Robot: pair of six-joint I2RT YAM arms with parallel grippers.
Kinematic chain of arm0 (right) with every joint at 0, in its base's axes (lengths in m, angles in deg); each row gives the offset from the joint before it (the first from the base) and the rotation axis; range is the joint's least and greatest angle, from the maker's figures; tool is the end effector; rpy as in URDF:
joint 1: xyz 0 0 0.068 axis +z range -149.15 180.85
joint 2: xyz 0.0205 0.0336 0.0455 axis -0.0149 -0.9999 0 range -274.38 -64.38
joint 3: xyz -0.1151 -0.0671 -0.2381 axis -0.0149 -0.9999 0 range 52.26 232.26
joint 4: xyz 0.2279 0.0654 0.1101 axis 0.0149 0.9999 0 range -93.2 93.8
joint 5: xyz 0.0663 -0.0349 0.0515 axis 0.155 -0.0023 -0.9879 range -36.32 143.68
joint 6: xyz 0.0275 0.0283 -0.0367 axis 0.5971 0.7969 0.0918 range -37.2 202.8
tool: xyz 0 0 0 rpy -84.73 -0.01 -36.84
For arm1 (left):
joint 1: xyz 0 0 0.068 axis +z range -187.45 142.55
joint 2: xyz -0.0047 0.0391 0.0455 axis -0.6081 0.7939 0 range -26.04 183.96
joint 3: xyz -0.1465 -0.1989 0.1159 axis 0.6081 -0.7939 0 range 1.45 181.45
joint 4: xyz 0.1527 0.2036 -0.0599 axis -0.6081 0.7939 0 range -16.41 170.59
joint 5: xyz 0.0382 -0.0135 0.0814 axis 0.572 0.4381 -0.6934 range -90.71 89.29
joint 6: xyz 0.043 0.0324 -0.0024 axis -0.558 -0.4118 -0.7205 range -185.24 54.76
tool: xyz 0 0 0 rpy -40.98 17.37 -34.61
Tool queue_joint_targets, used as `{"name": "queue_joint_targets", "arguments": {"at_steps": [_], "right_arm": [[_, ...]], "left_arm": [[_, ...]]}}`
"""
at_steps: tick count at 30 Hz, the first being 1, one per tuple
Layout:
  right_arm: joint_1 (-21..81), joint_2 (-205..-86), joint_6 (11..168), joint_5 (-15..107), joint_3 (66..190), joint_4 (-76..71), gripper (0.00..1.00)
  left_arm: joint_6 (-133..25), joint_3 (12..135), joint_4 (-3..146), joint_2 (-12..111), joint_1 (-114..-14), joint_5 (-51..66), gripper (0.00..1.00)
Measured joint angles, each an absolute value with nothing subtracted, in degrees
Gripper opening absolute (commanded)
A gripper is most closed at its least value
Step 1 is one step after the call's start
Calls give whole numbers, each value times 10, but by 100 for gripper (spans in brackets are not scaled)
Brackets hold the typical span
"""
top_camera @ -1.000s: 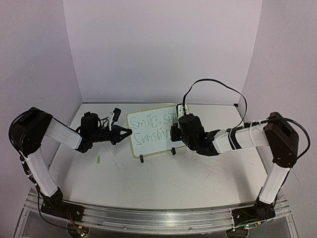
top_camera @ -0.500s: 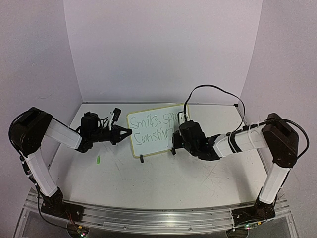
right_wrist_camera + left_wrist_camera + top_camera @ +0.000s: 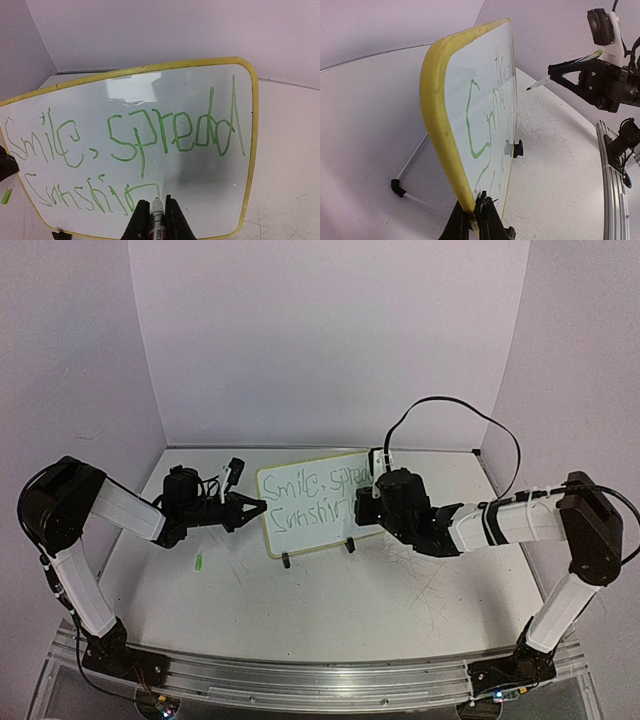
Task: Write a sentence on the whiteboard
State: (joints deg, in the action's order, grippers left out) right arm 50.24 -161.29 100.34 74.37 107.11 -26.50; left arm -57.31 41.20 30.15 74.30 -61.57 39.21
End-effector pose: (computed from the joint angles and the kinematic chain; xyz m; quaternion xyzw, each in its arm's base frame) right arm 0.2539 0.2768 0.2216 -0.1188 0.7977 0.1941 0.5585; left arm 0.2980 -0.1585 0.1594 0.3072 0.7202 -0.4181 0.4606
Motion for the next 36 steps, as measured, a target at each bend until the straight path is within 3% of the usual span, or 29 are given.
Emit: {"name": "queue_joint_targets", "arguments": {"at_steps": [36], "right_arm": [[486, -1660, 994, 716, 1075, -277, 0]], "left_arm": [[-573, 412, 301, 743, -616, 392, 0]]}}
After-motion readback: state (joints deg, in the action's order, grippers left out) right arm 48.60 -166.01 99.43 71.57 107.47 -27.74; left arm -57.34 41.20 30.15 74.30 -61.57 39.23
